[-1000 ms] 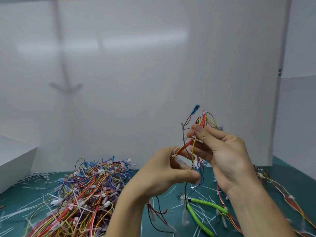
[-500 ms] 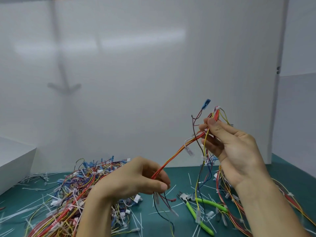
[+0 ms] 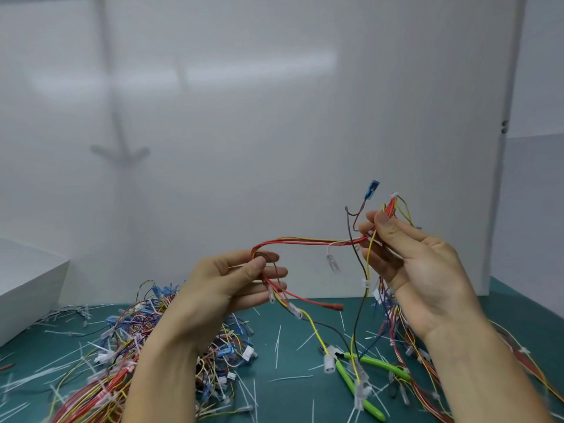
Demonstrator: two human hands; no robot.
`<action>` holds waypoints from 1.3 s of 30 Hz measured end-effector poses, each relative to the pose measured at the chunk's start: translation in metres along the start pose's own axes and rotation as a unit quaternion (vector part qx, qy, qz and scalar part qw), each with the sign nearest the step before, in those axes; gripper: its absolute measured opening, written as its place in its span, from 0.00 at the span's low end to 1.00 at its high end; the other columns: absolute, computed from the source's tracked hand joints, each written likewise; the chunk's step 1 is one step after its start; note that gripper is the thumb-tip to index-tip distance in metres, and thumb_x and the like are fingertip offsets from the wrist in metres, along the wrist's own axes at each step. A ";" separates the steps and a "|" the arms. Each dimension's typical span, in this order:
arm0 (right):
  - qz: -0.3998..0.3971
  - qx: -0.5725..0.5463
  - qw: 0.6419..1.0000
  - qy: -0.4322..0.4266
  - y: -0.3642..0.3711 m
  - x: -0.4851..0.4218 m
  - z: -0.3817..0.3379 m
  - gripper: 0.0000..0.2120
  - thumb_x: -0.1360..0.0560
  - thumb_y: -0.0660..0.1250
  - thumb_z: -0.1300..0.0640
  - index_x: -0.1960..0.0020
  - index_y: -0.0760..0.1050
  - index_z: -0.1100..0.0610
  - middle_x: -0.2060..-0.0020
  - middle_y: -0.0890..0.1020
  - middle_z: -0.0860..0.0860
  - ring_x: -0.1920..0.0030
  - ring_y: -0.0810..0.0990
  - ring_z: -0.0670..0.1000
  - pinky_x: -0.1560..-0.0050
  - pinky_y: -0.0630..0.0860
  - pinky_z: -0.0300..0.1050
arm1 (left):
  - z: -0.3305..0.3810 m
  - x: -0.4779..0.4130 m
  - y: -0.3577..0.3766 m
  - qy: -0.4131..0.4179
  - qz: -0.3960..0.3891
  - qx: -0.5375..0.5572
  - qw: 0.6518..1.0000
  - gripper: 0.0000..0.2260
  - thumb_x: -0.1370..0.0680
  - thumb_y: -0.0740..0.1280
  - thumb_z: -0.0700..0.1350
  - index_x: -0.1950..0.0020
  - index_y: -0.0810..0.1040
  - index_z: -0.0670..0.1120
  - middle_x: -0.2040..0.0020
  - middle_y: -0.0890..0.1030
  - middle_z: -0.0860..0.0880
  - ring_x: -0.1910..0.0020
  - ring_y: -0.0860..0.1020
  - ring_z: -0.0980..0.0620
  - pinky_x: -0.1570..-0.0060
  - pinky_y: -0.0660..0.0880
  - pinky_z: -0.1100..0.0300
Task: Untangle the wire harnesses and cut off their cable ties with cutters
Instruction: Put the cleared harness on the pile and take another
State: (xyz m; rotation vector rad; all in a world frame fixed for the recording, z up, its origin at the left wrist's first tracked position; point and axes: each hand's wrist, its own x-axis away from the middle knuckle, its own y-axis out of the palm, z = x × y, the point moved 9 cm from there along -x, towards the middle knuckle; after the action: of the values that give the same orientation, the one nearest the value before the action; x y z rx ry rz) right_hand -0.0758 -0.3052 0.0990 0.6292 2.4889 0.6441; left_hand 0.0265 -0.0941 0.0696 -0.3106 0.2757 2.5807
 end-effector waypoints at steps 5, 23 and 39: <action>-0.010 -0.001 1.000 0.005 0.002 0.001 0.001 0.08 0.33 0.70 0.56 0.57 0.85 0.58 0.64 0.86 0.52 0.66 0.83 0.45 0.68 0.80 0.35 | 0.006 0.000 0.001 0.017 -0.009 0.028 0.999 0.12 0.29 0.68 0.45 0.49 0.84 0.42 0.50 0.86 0.40 0.52 0.86 0.44 0.64 0.81 0.65; -0.157 0.271 0.945 -0.090 0.034 0.013 -0.006 0.09 0.26 0.71 0.62 0.57 0.87 0.49 0.67 0.85 0.51 0.66 0.81 0.45 0.66 0.78 0.35 | 0.000 -0.010 0.032 0.024 0.034 -0.091 0.995 0.15 0.16 0.58 0.49 0.43 0.81 0.43 0.50 0.87 0.46 0.51 0.85 0.51 0.50 0.82 0.59; -0.190 0.673 0.697 -0.157 0.059 0.030 0.028 0.12 0.20 0.62 0.44 0.52 0.81 0.48 0.58 0.81 0.47 0.54 0.76 0.48 0.54 0.76 0.49 | 0.006 -0.002 0.043 0.042 0.076 -0.080 0.993 0.03 0.26 0.73 0.38 0.56 0.85 0.44 0.60 0.87 0.47 0.61 0.84 0.57 0.61 0.82 0.62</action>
State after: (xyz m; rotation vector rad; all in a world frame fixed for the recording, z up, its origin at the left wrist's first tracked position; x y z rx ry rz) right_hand -0.0653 -0.2338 0.0991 0.5271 2.2314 -1.4848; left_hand 0.0052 -0.1298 0.0818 -0.4739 0.1266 2.7501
